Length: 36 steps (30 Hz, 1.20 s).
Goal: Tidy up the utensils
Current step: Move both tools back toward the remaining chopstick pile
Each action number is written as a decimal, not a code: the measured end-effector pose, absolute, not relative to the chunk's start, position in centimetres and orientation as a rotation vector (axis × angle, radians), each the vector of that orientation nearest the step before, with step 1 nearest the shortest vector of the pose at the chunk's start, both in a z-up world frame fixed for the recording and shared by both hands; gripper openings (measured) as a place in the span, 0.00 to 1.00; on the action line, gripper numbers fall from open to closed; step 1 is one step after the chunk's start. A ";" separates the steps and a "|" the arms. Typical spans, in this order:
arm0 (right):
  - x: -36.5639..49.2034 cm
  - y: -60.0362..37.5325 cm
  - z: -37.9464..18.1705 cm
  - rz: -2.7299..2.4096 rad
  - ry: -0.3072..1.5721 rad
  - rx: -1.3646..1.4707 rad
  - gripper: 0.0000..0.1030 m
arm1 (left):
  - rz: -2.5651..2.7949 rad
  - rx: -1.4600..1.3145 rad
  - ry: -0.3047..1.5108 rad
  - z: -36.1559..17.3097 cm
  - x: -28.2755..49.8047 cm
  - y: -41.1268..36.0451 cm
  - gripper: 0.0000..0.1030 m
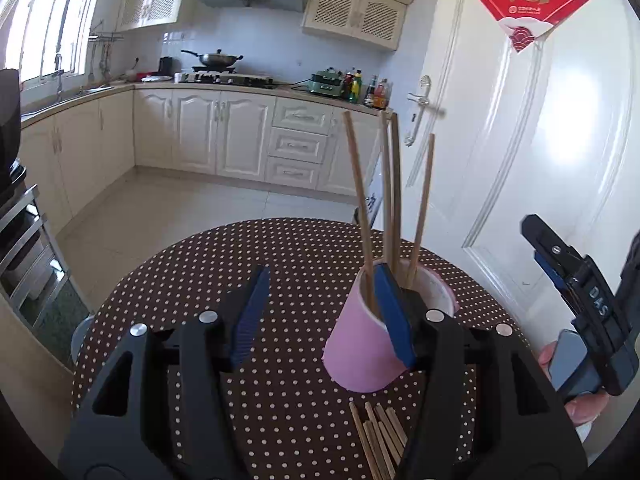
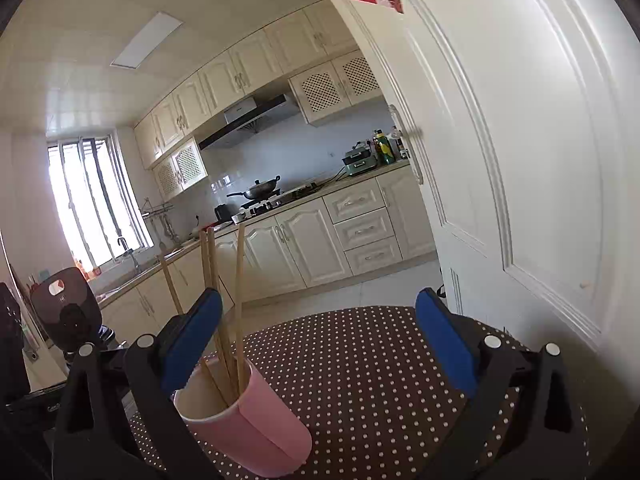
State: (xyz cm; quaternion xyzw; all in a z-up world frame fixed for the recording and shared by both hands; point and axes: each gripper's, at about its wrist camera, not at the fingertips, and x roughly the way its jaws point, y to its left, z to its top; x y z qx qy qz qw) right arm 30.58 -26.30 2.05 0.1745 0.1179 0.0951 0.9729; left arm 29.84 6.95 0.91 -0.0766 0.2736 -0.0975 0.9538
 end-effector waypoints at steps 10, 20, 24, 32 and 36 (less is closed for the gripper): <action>27.5 -28.0 1.0 0.174 0.219 0.399 0.91 | -0.132 -0.161 0.557 -0.2 27.6 7.2 0.55; 24.2 -29.2 -0.6 0.182 0.246 0.489 0.91 | -0.102 -0.122 0.588 -2.9 24.6 6.6 0.55; 23.5 -30.2 -1.3 0.188 0.287 0.525 0.91 | -0.112 -0.117 0.600 -3.0 23.3 6.4 0.55; 22.2 -30.6 -2.9 0.221 0.389 0.515 0.91 | -0.135 -0.089 0.679 -4.6 21.5 6.0 0.56; 21.7 -30.3 -3.1 0.247 0.453 0.493 0.91 | -0.160 -0.072 0.743 -5.7 20.9 5.8 0.56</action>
